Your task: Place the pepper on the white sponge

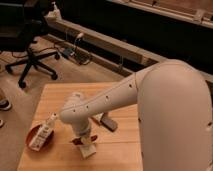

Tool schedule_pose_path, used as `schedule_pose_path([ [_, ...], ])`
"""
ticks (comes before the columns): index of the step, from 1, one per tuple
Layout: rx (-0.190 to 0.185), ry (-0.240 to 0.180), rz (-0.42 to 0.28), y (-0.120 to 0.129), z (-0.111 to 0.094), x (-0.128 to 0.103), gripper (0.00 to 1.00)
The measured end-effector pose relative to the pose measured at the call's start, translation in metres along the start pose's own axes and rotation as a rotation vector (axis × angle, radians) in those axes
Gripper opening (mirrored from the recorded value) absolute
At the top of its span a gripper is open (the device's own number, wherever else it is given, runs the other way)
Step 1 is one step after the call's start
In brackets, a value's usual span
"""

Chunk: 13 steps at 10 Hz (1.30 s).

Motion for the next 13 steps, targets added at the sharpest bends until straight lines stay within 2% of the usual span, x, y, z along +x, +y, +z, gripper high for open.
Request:
schedule_pose_path([
  [1, -0.002, 0.0, 0.003, 0.0, 0.002, -0.001, 0.03],
  [5, -0.012, 0.005, 0.007, 0.008, 0.005, -0.006, 0.44],
  [8, -0.014, 0.017, 0.012, 0.015, 0.001, -0.004, 0.72],
  [9, -0.015, 0.022, 0.017, 0.017, 0.001, -0.003, 0.79],
  [13, -0.02, 0.035, 0.027, 0.016, 0.006, 0.0, 0.8],
])
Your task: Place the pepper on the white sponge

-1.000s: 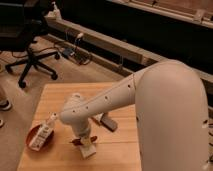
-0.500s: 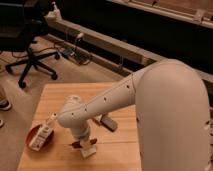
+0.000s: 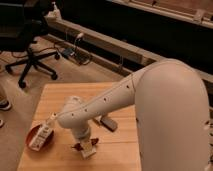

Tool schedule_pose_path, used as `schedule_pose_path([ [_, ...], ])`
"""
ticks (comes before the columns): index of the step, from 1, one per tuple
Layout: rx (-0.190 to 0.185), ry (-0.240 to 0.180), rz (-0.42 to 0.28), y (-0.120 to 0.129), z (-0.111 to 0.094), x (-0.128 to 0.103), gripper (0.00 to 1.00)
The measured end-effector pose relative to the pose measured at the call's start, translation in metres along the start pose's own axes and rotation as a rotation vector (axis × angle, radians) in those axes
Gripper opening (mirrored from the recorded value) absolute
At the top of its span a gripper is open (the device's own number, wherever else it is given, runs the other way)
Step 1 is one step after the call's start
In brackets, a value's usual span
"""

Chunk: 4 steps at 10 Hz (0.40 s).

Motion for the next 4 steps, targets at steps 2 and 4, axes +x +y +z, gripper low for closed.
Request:
schedule_pose_path([
  [2, 0.003, 0.005, 0.007, -0.005, 0.002, -0.001, 0.8],
  [4, 0.011, 0.009, 0.013, -0.013, 0.001, -0.002, 0.8],
])
